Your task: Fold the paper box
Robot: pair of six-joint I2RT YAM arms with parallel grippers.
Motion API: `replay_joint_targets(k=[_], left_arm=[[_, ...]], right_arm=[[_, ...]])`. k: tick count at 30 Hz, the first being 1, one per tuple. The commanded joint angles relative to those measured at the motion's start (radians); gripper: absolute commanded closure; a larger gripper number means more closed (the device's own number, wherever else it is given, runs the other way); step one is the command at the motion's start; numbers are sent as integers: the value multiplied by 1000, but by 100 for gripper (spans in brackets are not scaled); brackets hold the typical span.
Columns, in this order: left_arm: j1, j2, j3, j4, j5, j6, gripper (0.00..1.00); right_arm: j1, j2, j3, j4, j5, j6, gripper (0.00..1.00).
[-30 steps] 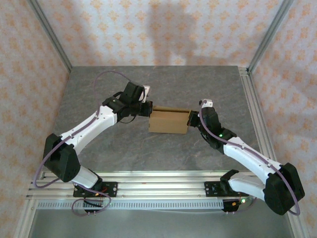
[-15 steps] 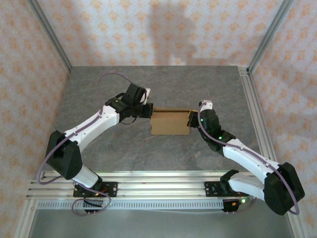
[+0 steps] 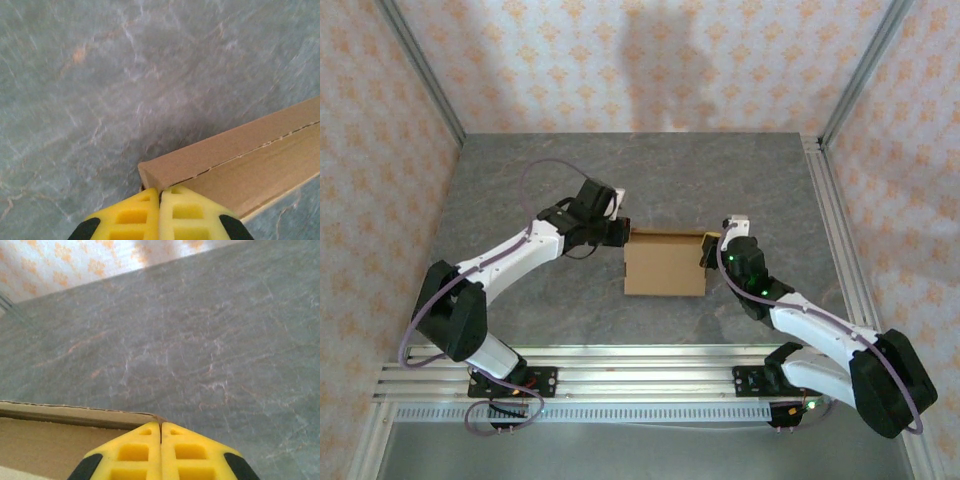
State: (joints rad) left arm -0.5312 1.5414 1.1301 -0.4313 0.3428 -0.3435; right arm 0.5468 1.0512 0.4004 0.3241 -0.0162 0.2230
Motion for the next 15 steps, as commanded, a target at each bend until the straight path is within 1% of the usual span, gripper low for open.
replay_joint_targets(k=[1, 2, 4, 8, 15], left_arm=[[-22, 5, -16, -34, 28, 15, 100], [-23, 1, -16, -41, 16, 25, 100], [-25, -7, -15, -39, 4, 39, 100], [-25, -17, 2, -35, 8, 48, 100], [-25, -17, 25, -26, 1, 65, 100]], right_arm=[[9, -25, -4, -65, -44, -13, 93], [9, -30, 3, -67, -41, -15, 94], [8, -24, 12, -75, -42, -19, 100], [9, -1, 12, -66, -51, -13, 100], [9, -15, 16, -42, -34, 2, 100]])
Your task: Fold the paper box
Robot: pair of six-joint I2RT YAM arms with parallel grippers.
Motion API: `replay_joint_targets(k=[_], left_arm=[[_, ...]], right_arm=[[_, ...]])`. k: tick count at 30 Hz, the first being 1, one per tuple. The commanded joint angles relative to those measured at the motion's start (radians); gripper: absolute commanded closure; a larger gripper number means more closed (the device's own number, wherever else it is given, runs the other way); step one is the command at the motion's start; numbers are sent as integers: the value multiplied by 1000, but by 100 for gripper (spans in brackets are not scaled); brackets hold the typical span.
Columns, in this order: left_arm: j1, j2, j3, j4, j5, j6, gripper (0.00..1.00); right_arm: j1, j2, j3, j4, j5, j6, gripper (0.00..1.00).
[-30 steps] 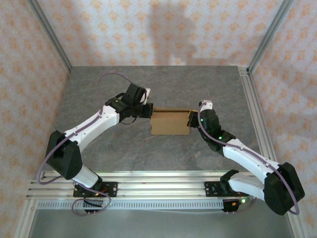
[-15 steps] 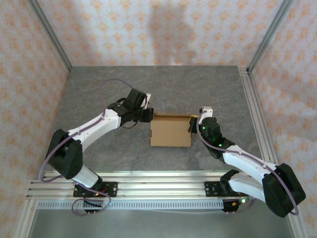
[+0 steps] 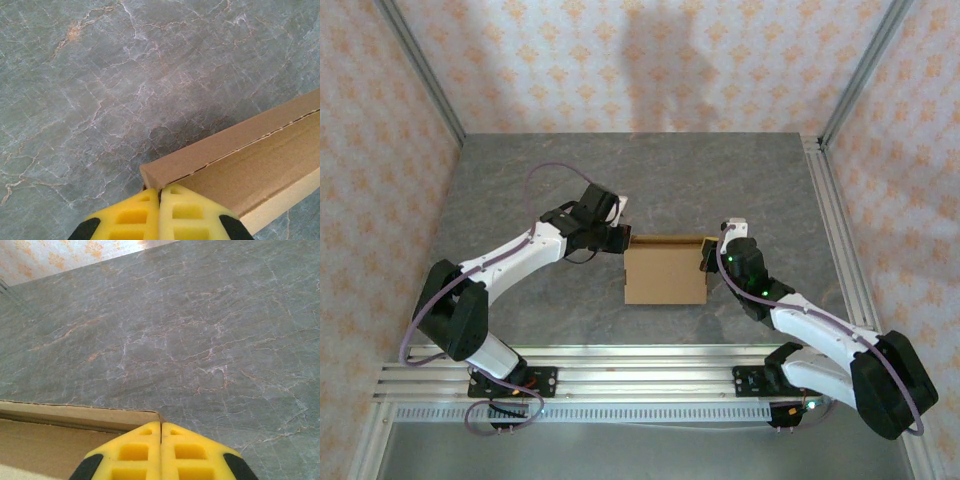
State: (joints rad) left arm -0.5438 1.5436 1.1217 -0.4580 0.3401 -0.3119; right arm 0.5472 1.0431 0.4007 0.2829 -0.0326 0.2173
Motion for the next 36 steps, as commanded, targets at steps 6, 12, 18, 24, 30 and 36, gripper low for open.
replay_joint_targets(k=[6, 12, 18, 24, 30, 36], left_arm=[[-12, -26, 46, 57, 3, 36, 100], [-12, -15, 25, 168, -40, 85, 100], [-12, 10, 28, 259, -52, 105, 100], [-12, 1, 1, 373, -103, 141, 100], [-12, 13, 5, 405, -102, 180, 100], [-12, 21, -1, 447, -101, 187, 100]], right_arm=[[8, -22, 26, 47, 4, -5, 100], [9, 24, 36, 136, 19, -49, 100], [8, 95, 51, 271, 33, -107, 100], [8, 207, 59, 467, 24, -178, 100], [8, 317, 69, 595, 22, -237, 100], [9, 381, 97, 687, 33, -272, 100]])
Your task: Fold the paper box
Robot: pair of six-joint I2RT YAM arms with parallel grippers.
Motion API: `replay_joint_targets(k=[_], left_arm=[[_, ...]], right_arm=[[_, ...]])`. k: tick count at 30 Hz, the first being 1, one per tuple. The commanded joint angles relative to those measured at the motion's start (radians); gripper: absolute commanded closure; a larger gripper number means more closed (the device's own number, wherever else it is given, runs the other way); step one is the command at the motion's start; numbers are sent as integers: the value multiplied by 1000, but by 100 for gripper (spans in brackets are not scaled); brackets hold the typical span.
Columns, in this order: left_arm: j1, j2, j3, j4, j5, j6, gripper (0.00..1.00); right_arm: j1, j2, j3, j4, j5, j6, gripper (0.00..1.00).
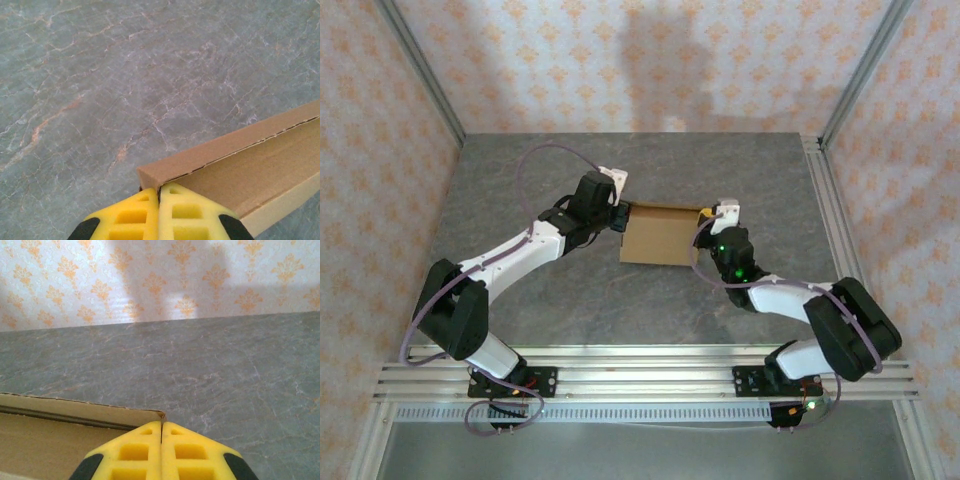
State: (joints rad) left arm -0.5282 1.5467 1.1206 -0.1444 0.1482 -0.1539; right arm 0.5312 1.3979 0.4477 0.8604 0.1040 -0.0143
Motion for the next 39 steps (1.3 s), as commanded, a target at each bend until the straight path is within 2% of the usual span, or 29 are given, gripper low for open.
replay_joint_targets(k=[1, 11, 23, 28, 30, 35, 39], left_arm=[[-28, 22, 4, 136, 90, 34, 100], [-28, 53, -41, 254, 59, 75, 100], [-30, 107, -85, 291, 67, 25, 100], [-42, 107, -127, 301, 35, 26, 100], [-51, 107, -140, 306, 22, 28, 100], [-99, 123, -155, 292, -59, 113, 100], [-143, 146, -169, 303, -150, 185, 100]], right_arm=[[24, 38, 60, 125, -104, -46, 100], [22, 112, 96, 204, -113, -111, 100], [22, 190, 19, 277, -96, -71, 100], [21, 165, 6, 274, -102, -58, 100], [22, 141, 9, 254, -108, -56, 95], [21, 90, 3, 232, -108, -59, 66], [20, 64, -12, 247, -107, -58, 51]])
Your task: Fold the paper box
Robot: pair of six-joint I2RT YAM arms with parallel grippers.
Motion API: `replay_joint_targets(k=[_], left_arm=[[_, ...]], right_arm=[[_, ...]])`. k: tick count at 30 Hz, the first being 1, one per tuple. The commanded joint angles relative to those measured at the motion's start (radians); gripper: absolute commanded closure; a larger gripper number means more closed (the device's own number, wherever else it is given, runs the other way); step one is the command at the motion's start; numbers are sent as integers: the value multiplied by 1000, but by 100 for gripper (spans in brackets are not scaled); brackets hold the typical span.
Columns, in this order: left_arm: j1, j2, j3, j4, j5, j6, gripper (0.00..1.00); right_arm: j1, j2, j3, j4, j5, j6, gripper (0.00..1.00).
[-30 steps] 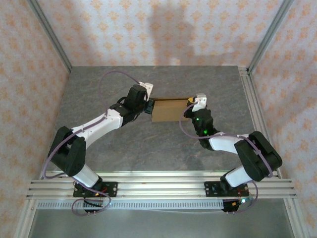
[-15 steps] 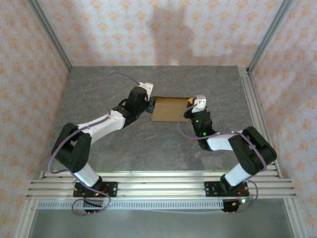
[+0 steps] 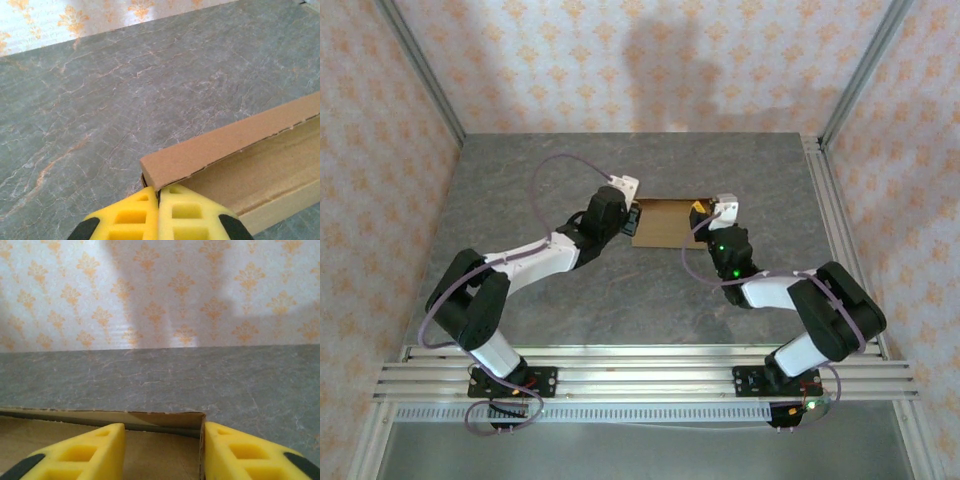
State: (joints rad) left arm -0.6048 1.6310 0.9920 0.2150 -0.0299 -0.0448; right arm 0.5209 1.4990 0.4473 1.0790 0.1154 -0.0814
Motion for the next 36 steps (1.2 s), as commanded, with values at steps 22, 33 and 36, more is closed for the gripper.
replay_joint_targets(k=[22, 33, 36], left_arm=[[-93, 47, -53, -50, -7, 90, 100], [-95, 53, -39, -71, -14, 82, 100], [-94, 54, -31, -82, -13, 77, 100]], right_arm=[[-75, -337, 33, -340, -77, 315, 21], [-100, -414, 75, -729, -78, 457, 24], [-101, -406, 33, -706, -80, 481, 24]])
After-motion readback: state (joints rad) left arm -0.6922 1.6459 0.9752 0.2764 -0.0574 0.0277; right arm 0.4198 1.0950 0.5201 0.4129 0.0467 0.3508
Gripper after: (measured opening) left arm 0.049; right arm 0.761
